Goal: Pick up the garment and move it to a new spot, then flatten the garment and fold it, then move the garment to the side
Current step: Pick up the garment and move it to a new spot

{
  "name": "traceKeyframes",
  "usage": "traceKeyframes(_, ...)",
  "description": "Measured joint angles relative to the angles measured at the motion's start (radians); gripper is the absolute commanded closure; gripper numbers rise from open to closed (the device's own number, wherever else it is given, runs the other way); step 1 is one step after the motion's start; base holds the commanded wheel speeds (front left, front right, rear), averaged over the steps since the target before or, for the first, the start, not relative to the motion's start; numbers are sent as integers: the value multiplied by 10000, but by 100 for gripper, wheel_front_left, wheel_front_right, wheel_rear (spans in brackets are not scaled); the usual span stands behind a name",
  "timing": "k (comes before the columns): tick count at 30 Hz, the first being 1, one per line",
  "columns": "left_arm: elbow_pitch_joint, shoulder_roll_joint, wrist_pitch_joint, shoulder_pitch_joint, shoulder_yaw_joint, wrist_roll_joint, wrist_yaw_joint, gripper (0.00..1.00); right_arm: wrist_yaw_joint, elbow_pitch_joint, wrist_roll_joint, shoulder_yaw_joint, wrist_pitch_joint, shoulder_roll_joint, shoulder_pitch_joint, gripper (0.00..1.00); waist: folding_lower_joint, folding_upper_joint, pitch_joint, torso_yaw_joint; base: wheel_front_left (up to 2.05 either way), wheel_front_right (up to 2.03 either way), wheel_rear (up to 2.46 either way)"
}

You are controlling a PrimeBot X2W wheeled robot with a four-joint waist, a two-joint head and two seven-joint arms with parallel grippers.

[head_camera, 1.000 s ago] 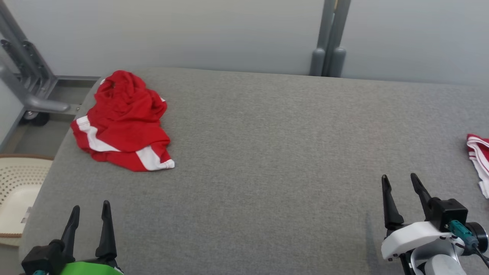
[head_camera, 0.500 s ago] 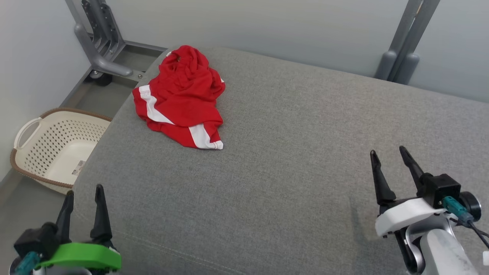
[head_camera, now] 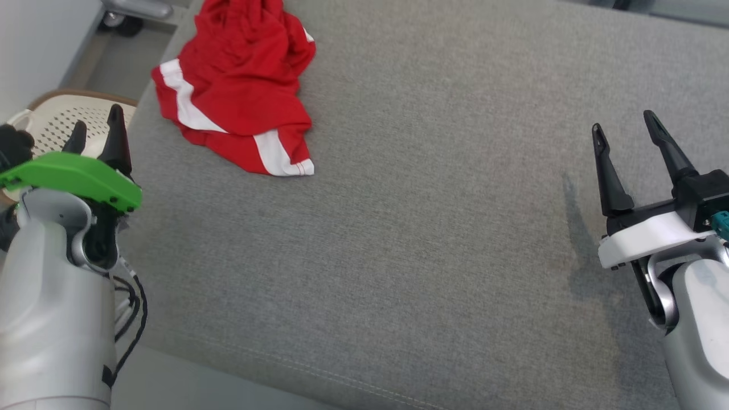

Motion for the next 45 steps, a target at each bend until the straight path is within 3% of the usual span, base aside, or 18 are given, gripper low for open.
traceKeyframes(6, 1243, -48, 855, -1054, -159, -1304, 0, 0, 0, -683, -8, -115, 366, -293, -17, 0, 1, 0, 1205, -450, 0, 0, 0)
traceKeyframes(14, 2612, 305, 922, -1742, -270, -2362, 0, 0, 0, -1634, 0, -646, 786, -514, 324, 0, 1, 1, 2567, -1278, 0, 0, 0)
traceKeyframes(15, 2775, 382, 922, -1825, -305, -2408, 0, 24, 0, -1712, 4, -692, 792, -506, 379, 0, 0, 1, 2672, -1388, 0, 0, 0)
traceKeyframes(16, 2976, 493, 917, -1927, -368, -2403, -2, 100, 0, -1781, 6, -767, 794, -504, 422, 0, 0, 1, 2761, -1490, 0, 0, 0)
traceKeyframes(21, 3139, 807, 926, -2053, -777, -2372, 6, 100, -2, -1837, 35, -949, 782, -336, 565, 0, -2, 2, 2983, -1840, 0, 0, 0)
traceKeyframes(26, 2146, 1016, 756, -1761, -1599, -2506, 52, 100, -6, -1446, 77, -878, 510, -105, 587, 0, -1, 0, 2764, -1829, 0, 0, 0)
traceKeyframes(30, 63, 1045, 702, -1523, -2815, -2514, -2, 100, -8, -895, 98, -740, 194, 209, 567, 0, -1, 0, 2363, -1745, 0, 0, 0)
traceKeyframes(33, -2136, 1469, 1198, -1244, -3335, -3388, -2, 100, -8, -403, 130, -596, -65, 552, 500, 0, -1, 0, 2002, -1714, 0, 0, 0)
traceKeyframes(36, -4134, 1971, 1774, -702, -3544, -4031, 0, 100, -6, 92, 265, -416, -290, 949, 418, 0, -1, 0, 1644, -1784, 0, 0, 0)
traceKeyframes(39, -6144, 1908, 2545, -427, -3402, -5076, 54, 100, -6, 512, 376, -332, -437, 1285, 204, 0, -2, 0, 1394, -2029, 0, 0, 0)
traceKeyframes(41, -7453, 1674, 3101, -205, -3331, -5841, 500, 100, -6, 748, 476, -276, -472, 1473, 18, 0, -2, 0, 1269, -2260, 0, 0, 0)
traceKeyframes(45, -9808, 1484, 3841, -39, -3488, -6213, 1789, 100, -6, 704, 713, -209, -502, 1795, -322, 0, -2, 0, 1109, -2846, 0, 0, 0)
